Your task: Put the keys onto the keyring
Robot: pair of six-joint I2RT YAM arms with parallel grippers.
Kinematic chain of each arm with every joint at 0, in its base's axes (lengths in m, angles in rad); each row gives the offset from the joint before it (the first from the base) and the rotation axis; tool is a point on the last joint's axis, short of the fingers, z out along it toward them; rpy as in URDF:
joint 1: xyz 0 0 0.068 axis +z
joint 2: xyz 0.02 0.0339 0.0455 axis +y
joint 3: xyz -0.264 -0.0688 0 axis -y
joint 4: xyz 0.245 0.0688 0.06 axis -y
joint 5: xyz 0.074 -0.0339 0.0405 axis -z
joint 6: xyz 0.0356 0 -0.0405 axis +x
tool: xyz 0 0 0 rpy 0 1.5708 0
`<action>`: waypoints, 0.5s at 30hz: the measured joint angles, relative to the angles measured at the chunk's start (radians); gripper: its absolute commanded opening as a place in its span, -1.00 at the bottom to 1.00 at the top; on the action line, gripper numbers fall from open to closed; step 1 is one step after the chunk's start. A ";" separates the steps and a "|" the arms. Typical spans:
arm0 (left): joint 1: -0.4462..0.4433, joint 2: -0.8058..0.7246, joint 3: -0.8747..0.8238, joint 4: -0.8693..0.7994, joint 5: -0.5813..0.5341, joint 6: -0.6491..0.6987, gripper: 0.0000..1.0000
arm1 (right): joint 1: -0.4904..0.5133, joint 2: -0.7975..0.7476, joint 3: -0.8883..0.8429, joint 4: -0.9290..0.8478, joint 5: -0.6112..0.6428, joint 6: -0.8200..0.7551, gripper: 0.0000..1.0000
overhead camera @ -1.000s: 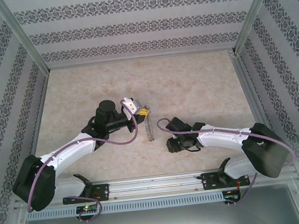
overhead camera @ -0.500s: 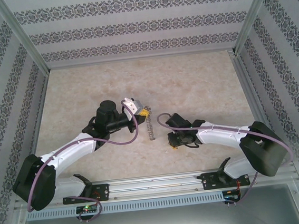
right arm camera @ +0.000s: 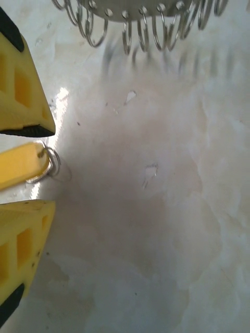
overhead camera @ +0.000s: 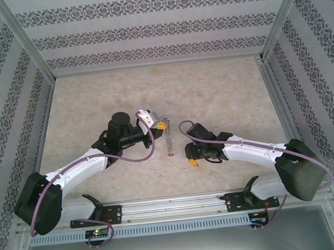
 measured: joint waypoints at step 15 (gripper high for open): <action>0.000 0.000 0.000 0.000 0.000 0.000 -1.00 | 0.066 0.068 0.004 -0.003 0.093 0.101 -0.32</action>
